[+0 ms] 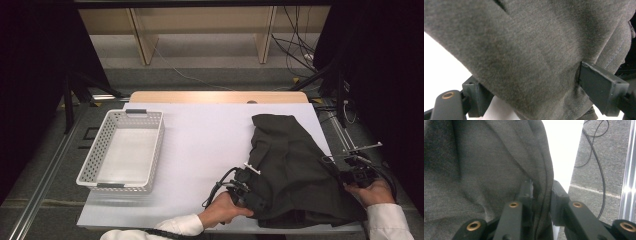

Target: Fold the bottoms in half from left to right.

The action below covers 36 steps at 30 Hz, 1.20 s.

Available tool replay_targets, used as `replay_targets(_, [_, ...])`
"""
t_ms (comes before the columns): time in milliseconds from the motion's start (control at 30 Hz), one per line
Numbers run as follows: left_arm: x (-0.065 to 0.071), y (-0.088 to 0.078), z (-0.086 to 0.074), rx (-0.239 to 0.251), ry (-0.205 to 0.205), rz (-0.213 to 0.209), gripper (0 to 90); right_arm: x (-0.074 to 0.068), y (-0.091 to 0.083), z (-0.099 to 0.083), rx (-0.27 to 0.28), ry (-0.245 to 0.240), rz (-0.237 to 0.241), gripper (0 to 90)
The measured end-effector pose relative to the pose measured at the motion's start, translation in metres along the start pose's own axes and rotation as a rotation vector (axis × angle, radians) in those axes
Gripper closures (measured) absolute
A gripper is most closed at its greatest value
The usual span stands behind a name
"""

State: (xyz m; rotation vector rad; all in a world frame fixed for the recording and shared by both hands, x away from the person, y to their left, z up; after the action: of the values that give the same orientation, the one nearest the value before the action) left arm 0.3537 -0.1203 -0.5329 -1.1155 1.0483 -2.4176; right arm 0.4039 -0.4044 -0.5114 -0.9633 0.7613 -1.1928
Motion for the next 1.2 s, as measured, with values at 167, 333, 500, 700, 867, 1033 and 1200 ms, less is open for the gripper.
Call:
replay_targets(167, [0.002, 0.004, 0.002, 0.01, 0.019, 0.014, 18.2, 0.0, 0.001, 0.0, -0.002, -0.002, 0.002, 74.8])
replay_targets(333, [0.002, 0.008, 0.005, 0.047, 0.099, 0.078, 37.6, -0.001, 0.002, 0.0, -0.006, 0.0, 0.005, 73.4])
replay_targets(500, [0.002, 0.014, 0.005, 0.071, 0.143, 0.047, 70.0, -0.002, 0.005, -0.001, -0.015, 0.0, 0.008, 72.3])
replay_targets(700, [0.0, 0.007, 0.004, 0.087, 0.127, 0.025, 77.2, -0.002, 0.005, -0.001, -0.01, 0.004, 0.016, 71.5])
replay_targets(867, [-0.002, 0.003, 0.002, 0.09, 0.119, 0.022, 77.4, -0.001, 0.008, -0.002, -0.022, 0.006, 0.03, 56.4])
replay_targets(1033, [-0.005, -0.004, 0.0, 0.092, 0.131, 0.034, 77.7, -0.005, 0.012, -0.004, -0.037, 0.008, 0.07, 51.2])
replay_targets(1200, [-0.013, -0.01, -0.007, 0.096, 0.119, 0.038, 77.9, -0.011, 0.016, -0.004, -0.052, 0.0, 0.079, 50.9])
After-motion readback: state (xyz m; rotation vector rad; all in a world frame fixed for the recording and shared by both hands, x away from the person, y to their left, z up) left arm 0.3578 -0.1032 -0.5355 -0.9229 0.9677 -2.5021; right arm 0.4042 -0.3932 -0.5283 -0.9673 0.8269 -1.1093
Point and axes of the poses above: each handheld gripper's, and its own axes: y roughly forward along the jaws, z roughly out of its top, x roughly to its right, the point moved 8 cm from there along y, roughly forward along the jaws, and after that the axes turned 3 degrees about -z, right-handed, at the moved point
